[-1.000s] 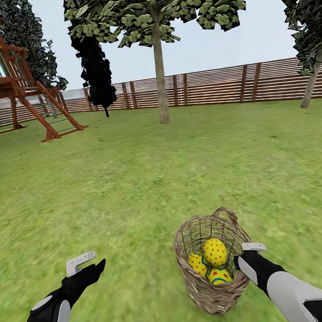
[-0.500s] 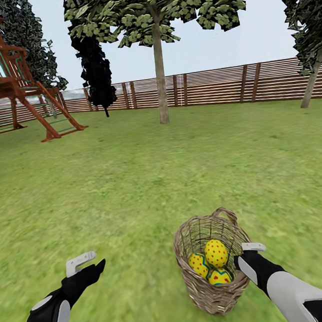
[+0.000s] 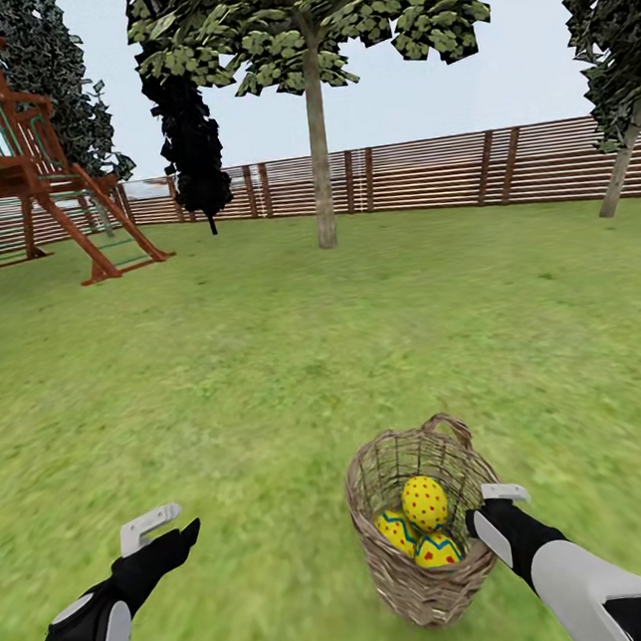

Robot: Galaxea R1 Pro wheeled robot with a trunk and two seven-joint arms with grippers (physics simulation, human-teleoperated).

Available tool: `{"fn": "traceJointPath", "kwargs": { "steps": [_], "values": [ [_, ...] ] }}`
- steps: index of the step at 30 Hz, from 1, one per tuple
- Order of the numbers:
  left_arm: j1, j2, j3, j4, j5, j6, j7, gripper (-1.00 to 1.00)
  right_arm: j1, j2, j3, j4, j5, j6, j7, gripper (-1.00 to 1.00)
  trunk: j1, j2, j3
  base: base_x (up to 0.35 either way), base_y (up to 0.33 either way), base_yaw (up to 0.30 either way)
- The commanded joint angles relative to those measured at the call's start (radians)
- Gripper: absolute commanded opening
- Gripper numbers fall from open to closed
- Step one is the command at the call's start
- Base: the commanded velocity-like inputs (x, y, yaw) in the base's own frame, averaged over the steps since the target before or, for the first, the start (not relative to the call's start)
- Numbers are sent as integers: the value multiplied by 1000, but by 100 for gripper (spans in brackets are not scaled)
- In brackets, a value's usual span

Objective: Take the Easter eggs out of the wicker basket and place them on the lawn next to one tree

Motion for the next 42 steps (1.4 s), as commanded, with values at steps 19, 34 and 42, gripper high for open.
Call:
{"fn": "traceJointPath", "kwargs": {
  "steps": [19,34,42],
  "values": [
    [-1,-1,1,3,5,5,-3,100,0,0,-2,-17,-9,2,-2,-100,-73,133,59,293,0,0],
    [0,-1,0,17,7,8,-3,100,0,0,-2,-18,-8,2,-2,-100,-130,238,106,195,0,0],
    [-1,0,-2,18,8,15,-1,100,0,0,-3,-18,-9,3,-2,-100,-161,294,131,22,0,0]
  ]
}}
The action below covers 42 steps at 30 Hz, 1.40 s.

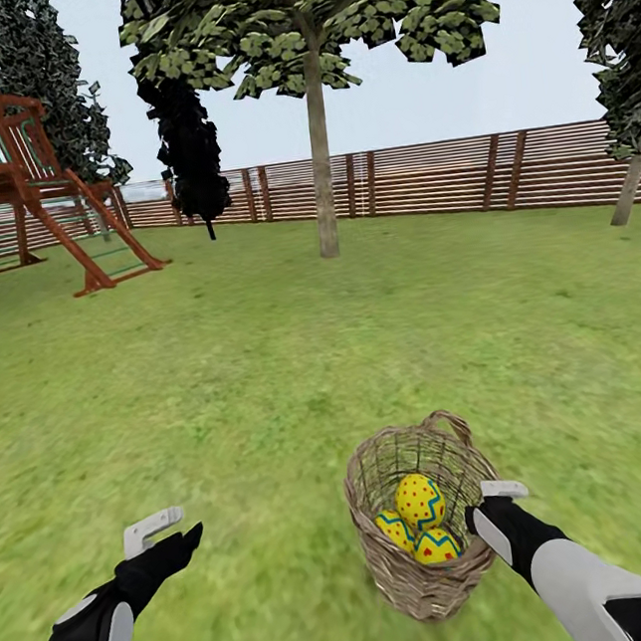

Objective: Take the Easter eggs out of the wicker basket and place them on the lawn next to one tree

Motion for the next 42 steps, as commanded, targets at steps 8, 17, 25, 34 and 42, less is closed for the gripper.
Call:
{"fn": "traceJointPath", "kwargs": {
  "steps": [8,17,25,34,42],
  "values": [
    [-1,-2,3,-1,5,7,-2,100,0,0,-2,-3,-9,28,-4,-100,-23,42,18,0,0,0],
    [-1,-1,4,-1,7,7,-3,100,0,0,-2,-4,-9,28,-4,-100,-23,42,18,97,0,0],
    [-1,-1,4,-1,8,5,-4,100,0,0,-2,-4,-9,28,-4,-100,-23,42,18,317,0,0],
    [-1,1,5,46,7,4,-4,100,0,0,-2,-4,-9,28,-4,-100,-23,42,18,324,0,0],
    [-1,2,3,183,5,-61,-4,100,0,0,-2,-4,-9,28,-4,-100,-23,42,18,329,0,0]
  ]
}}
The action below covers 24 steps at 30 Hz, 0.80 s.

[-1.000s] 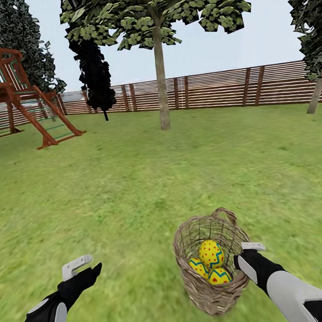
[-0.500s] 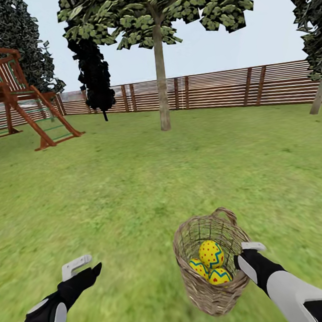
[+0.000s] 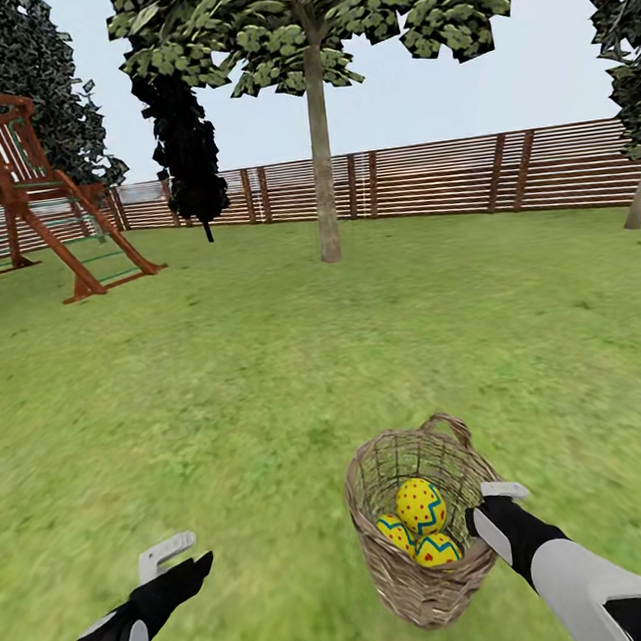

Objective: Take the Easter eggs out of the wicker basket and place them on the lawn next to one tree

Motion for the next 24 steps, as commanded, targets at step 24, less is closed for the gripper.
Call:
{"fn": "traceJointPath", "kwargs": {
  "steps": [24],
  "values": [
    [2,15,2,264,8,-311,2,100,0,0,1,-2,-10,2,-4,-100,0,0,-1,329,0,0]
  ]
}}
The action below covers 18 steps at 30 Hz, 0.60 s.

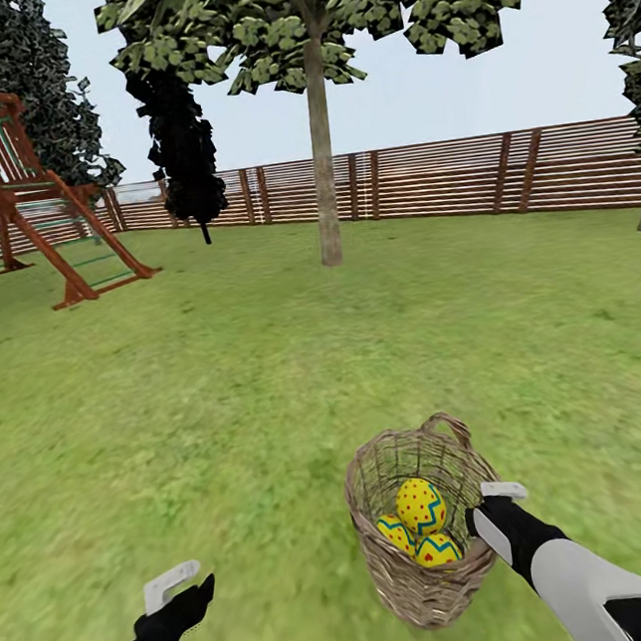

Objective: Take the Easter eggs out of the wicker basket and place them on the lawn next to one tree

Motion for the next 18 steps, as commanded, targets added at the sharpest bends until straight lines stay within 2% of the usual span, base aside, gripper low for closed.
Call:
{"fn": "traceJointPath", "kwargs": {
  "steps": [1,18],
  "values": [
    [-1,-1,4,-1,10,7,-5,100,0,0,-1,-3,-9,2,-4,-100,0,0,-1,329,0,0],
    [-1,0,4,-1,10,7,-4,100,0,0,-1,-3,-9,2,-4,-100,0,0,-1,329,0,0]
  ]
}}
